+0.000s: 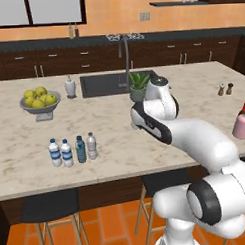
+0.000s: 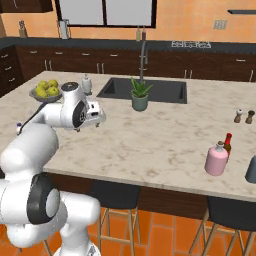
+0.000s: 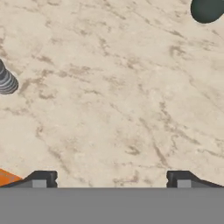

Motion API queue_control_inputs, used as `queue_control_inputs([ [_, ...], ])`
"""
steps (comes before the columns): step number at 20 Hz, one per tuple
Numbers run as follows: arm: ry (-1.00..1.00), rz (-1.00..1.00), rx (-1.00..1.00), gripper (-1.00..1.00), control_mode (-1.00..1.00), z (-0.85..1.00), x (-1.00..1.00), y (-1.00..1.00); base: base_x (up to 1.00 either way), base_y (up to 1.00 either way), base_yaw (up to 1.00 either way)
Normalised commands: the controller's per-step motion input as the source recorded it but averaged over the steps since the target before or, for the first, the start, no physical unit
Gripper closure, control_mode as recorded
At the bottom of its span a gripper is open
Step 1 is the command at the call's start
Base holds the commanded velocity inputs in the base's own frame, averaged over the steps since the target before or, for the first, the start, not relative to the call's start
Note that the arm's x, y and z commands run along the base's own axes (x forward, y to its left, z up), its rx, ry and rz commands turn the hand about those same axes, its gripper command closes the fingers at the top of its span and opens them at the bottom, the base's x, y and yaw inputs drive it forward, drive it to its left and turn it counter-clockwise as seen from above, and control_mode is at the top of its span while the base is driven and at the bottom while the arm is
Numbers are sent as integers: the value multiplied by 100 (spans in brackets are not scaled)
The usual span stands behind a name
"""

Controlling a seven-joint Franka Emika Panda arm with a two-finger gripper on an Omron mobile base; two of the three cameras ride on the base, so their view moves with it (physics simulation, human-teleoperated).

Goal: Move the plastic bottles in the middle to the plastics group, and the glass bottles in the middle to the glass group.

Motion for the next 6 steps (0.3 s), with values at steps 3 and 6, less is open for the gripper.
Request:
queue_control_inputs([
  [3, -14, -32, 0, -100, -100, 4, -72, -50, 0, 0, 0],
  [6, -18, -30, 1, -100, -100, 4, -75, -44, 0, 0, 0],
])
